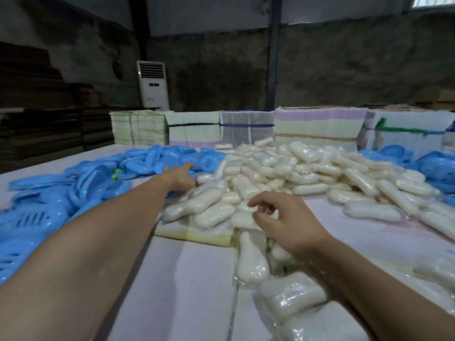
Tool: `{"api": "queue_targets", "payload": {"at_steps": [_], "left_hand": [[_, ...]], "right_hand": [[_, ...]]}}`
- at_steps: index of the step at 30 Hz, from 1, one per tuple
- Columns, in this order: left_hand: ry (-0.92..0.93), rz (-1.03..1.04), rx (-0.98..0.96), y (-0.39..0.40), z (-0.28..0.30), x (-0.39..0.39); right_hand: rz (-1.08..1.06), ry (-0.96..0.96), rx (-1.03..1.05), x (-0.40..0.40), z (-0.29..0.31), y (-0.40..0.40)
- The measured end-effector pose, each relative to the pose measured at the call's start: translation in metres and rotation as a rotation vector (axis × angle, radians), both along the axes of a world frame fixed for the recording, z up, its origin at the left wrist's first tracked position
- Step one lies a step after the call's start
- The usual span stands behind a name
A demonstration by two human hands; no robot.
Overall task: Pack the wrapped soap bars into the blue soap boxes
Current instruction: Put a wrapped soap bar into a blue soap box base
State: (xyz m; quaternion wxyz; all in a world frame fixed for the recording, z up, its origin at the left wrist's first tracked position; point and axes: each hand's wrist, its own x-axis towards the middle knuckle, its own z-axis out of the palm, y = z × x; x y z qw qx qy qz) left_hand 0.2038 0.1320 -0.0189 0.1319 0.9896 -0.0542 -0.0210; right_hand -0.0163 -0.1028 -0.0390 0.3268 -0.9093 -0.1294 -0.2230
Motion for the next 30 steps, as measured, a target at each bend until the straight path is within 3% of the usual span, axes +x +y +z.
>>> {"api": "queue_targets", "payload": {"at_steps": [5,8,10,16,20,25,30], "left_hand": [[0.099,-0.005,0.096,0.005,0.005,0.012],[0.010,-0.051,0.036,-0.001,0.010,0.005],[-0.094,-0.097,-0.068,-0.009,0.014,-0.002],[-0.275,-0.268,-0.689,-0.038,0.014,-0.050],[-0.333,-0.373,-0.854,-0.058,0.012,-0.090],[-0.290,-0.508,-1.084,-0.074,0.007,-0.134],[-0.204,-0.511,-1.132,-0.064,-0.022,-0.150]], "right_hand": [[0.011,0.004,0.006,0.003,-0.002,-0.001],[0.026,0.015,0.008,0.005,-0.004,0.000],[0.020,0.018,0.014,0.006,-0.005,-0.002],[-0.005,0.006,0.060,0.006,-0.002,-0.004],[-0.042,-0.026,0.074,0.005,0.001,-0.008],[-0.177,-0.107,0.236,0.005,0.010,-0.025],[-0.284,0.009,0.167,0.004,0.008,-0.042]]}}
